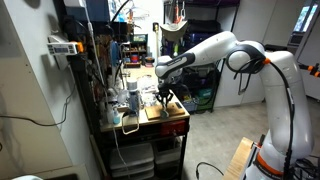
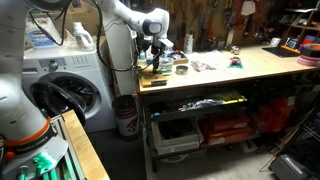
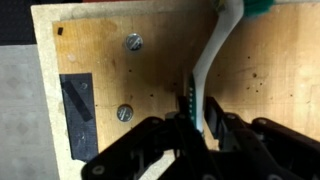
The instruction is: Pick up the green and white brush and put it on the brown object on the table
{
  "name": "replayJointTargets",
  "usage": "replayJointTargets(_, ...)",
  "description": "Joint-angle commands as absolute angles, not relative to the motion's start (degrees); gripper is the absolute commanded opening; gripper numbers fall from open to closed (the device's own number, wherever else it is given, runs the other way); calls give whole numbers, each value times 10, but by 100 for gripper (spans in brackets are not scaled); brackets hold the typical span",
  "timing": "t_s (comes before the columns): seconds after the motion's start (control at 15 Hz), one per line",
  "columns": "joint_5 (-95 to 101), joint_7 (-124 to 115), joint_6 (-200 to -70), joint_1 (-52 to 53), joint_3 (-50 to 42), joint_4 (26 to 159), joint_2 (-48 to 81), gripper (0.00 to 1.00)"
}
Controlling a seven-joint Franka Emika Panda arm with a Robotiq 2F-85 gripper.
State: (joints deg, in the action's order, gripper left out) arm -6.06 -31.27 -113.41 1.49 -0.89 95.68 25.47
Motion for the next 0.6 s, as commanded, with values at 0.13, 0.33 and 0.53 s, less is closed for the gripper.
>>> replayJointTargets(0.13, -73, -309, -1145, 21, -16, 956, 244, 72)
replayJointTargets(0.33, -59, -317, -1130, 26, -20, 966, 220, 96)
replayJointTargets(0.53, -38, -334, -1128, 32, -28, 1001, 169, 100)
